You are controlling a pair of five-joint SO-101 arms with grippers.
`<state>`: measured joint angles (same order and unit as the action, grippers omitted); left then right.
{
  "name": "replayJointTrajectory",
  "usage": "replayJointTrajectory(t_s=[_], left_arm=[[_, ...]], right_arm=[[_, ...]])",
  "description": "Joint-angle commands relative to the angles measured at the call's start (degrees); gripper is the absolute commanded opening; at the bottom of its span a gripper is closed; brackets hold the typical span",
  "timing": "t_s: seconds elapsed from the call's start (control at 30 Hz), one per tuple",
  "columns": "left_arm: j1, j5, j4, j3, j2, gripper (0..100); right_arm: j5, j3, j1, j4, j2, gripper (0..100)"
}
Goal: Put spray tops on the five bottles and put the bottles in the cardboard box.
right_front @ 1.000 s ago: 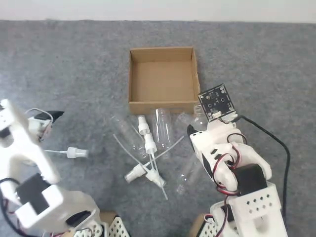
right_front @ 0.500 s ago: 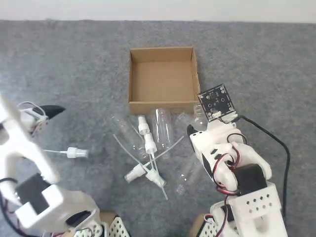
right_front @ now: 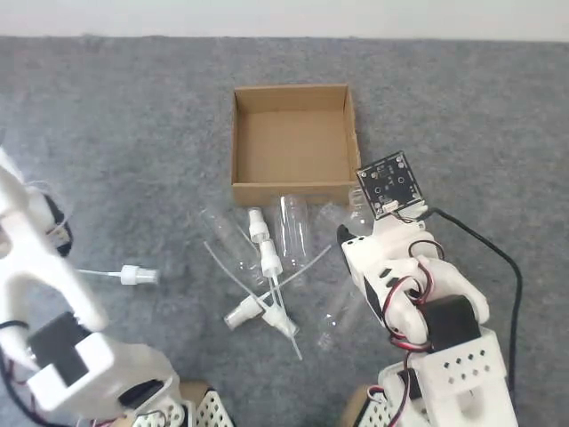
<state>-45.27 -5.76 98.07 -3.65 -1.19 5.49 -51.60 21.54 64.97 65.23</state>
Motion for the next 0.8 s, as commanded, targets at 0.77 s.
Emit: replayJointTrajectory(t_s=[0.77], left_arm=[[6.86,-67.08,-2.55,2.51,0.79,14]], right_arm=[[-0.09,-2.02,-0.57,-5.05,1.27,7.9]])
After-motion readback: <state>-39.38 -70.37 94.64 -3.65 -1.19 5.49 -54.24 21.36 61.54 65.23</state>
